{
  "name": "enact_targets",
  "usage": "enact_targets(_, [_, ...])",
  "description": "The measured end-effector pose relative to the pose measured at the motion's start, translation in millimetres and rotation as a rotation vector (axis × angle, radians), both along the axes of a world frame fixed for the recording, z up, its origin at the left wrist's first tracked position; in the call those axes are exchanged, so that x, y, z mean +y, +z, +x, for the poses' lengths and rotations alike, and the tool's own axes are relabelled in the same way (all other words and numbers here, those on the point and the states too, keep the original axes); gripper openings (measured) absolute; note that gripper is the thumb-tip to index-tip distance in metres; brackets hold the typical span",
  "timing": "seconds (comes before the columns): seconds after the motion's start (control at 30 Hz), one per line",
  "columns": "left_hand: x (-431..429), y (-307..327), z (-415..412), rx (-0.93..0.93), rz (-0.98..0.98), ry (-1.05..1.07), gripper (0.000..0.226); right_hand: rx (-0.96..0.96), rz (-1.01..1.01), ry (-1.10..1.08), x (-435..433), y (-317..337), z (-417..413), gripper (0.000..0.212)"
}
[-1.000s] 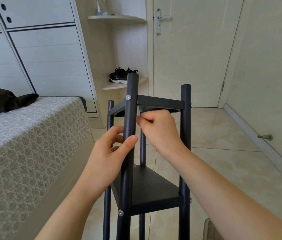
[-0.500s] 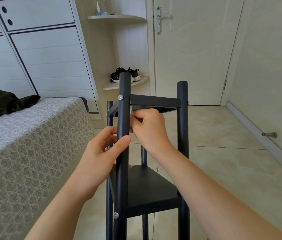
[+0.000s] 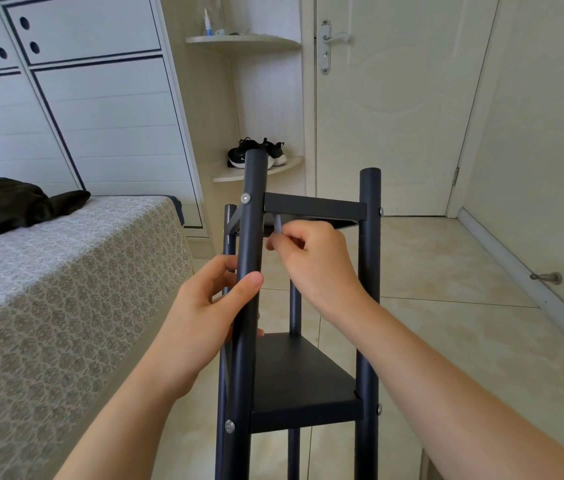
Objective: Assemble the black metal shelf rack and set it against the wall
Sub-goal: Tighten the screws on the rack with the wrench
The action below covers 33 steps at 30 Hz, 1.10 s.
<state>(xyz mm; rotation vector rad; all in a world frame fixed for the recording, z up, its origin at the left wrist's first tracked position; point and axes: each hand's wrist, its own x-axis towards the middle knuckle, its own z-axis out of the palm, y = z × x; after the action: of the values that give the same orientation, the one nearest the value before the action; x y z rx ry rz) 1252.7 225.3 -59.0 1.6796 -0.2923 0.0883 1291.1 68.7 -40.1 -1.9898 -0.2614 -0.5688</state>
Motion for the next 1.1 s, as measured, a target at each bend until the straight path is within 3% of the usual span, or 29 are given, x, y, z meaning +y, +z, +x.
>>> enact_targets(0.17, [-2,-1,-1,-0.016,-0.004,0.001,0.038,0.102,-0.042,-0.029,-12,5,-7,0.029])
enact_targets(0.6, [-9,-2,-3,-0.057,-0.014,-0.053,0.021,0.085,-0.07,0.006,-19,20,-20,0.022])
enact_targets(0.9, [-7,-1,-4,-0.053,-0.002,-0.077,0.031,0.055,-0.033,0.059,-11,17,-17,0.037])
enact_targets(1.1, [-9,-2,-4,-0.092,0.023,-0.096,0.028,-0.035,-0.002,0.046,-5,4,-9,0.024])
